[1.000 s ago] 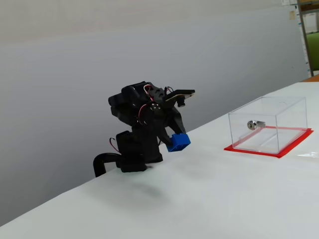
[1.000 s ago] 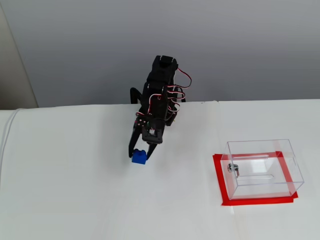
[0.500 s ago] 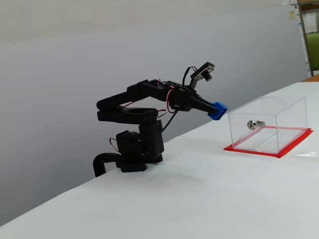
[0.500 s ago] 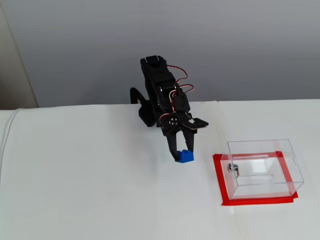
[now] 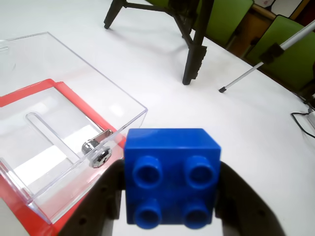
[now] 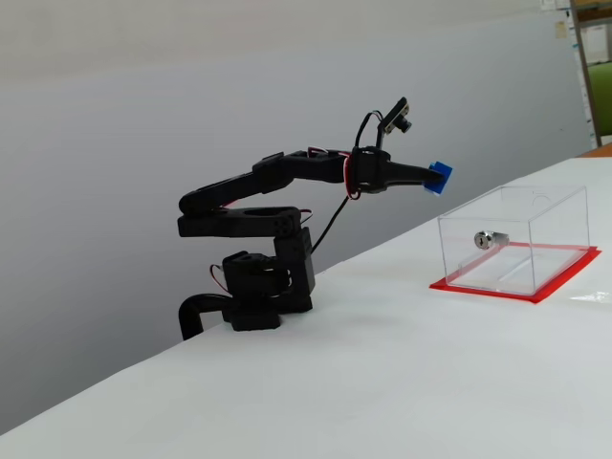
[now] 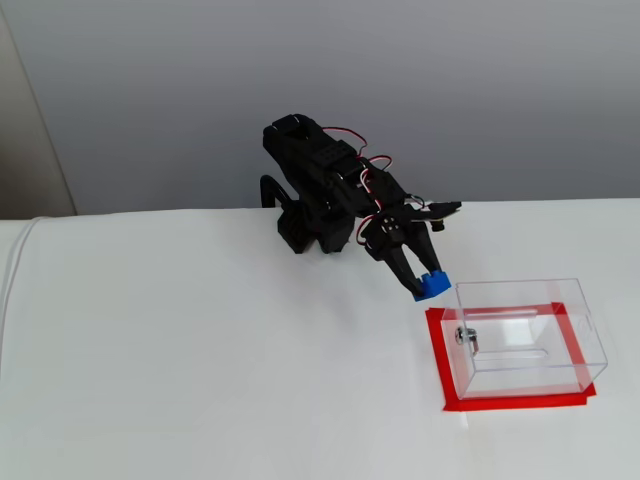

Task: Pick the blue lego brick and place it into the transparent box

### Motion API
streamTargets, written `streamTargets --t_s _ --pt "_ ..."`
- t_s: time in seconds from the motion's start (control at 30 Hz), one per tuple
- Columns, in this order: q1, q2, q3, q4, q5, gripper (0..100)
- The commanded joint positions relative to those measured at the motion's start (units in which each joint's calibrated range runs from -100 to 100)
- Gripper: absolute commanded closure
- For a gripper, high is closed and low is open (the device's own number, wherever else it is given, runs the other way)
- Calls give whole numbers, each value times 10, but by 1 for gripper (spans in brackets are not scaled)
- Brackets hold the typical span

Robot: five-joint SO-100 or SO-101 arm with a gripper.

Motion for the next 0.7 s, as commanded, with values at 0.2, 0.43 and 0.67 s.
streamTargets --t_s 0.2,0.43,0.67 --pt "-70 103 -77 -4 4 98" --pt "-96 173 -135 -4 5 98" --pt "-117 268 -197 -5 5 98"
